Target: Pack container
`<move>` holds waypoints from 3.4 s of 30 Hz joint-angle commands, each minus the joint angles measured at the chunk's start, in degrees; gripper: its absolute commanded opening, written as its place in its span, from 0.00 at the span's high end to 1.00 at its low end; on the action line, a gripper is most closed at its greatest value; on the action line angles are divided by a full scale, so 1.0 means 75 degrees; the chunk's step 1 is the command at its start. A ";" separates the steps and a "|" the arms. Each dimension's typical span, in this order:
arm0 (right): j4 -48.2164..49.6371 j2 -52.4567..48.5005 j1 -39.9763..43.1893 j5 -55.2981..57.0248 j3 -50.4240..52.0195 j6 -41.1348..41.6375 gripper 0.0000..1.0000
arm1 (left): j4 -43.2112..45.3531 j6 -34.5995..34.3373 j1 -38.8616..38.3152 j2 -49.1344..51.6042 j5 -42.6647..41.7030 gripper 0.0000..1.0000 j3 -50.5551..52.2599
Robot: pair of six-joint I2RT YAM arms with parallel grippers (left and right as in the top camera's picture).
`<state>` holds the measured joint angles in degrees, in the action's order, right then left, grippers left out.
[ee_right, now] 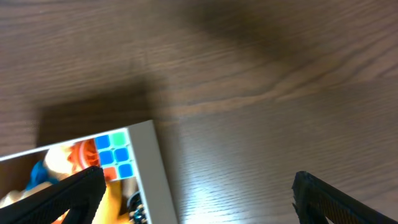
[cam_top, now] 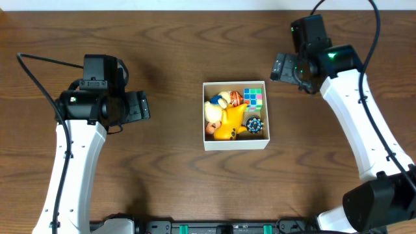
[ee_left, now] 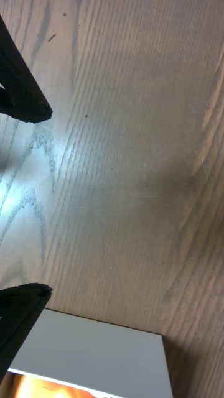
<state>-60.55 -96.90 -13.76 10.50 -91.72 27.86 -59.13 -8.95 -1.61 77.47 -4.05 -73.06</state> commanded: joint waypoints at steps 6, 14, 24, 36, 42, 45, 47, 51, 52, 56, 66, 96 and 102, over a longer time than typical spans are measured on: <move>-0.0009 -0.0125 0.0286 -0.0041 0.1029 0.0408 0.06 | -0.0026 0.0047 0.0012 0.0000 0.0093 0.15 -0.0140; 0.0717 -0.0125 0.0271 -0.0664 0.2725 0.0589 0.41 | -0.0029 0.0047 0.0012 0.0000 0.0093 0.15 -0.0140; 0.1571 -0.0125 -0.0187 -0.2256 0.3392 -0.0020 0.51 | -0.0038 0.0047 0.0012 0.0000 0.0093 0.15 -0.0140; 0.2358 -0.0125 -0.0466 -0.2515 0.3392 0.0052 0.48 | -0.0090 0.0047 0.0012 0.0000 0.0093 0.15 -0.0140; 0.2465 -0.0125 -0.0466 -0.2413 0.3392 0.0050 0.46 | -0.0090 0.0047 0.0012 0.0000 0.0093 0.15 -0.0140; 0.2474 -0.0125 -0.0466 -0.2369 0.3392 0.0047 0.46 | -0.0090 0.0047 0.0012 0.0000 0.0093 0.15 -0.0140; 0.2483 -0.0125 -0.0466 -0.2369 0.3392 0.0029 0.45 | -0.0099 0.0047 0.0012 0.0000 0.0093 0.15 -0.0140; 0.2620 -0.0131 -0.0469 -0.2369 0.3395 -0.0321 0.43 | -0.0114 0.0047 0.0012 0.0000 0.0093 0.15 -0.0140; 0.2684 -0.0140 -0.0469 -0.2372 0.3395 -0.0414 0.43 | -0.0114 0.0047 0.0012 0.0000 0.0093 0.15 -0.0140; 0.2882 -0.0166 -0.0469 -0.2375 0.3395 -0.0743 0.41 | -0.0114 0.0047 0.0012 0.0000 0.0093 0.15 -0.0140; 0.3171 -0.0187 -0.0469 -0.2031 0.3395 -0.1163 0.37 | -0.0114 0.0050 0.0012 0.0000 0.0093 0.15 -0.0140; 0.3824 0.1495 0.0326 0.2562 0.2602 -0.1871 0.01 | 0.2614 0.2192 -0.0204 -0.0117 0.0688 0.02 -0.0134; 0.2946 0.2471 0.0411 0.2576 0.2710 -0.0711 0.01 | 0.2381 0.2238 -0.0717 -0.0612 0.0702 0.02 0.0137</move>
<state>-37.34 -81.41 -11.40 28.36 -71.31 17.89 -40.69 5.89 -5.56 76.01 -0.36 -72.97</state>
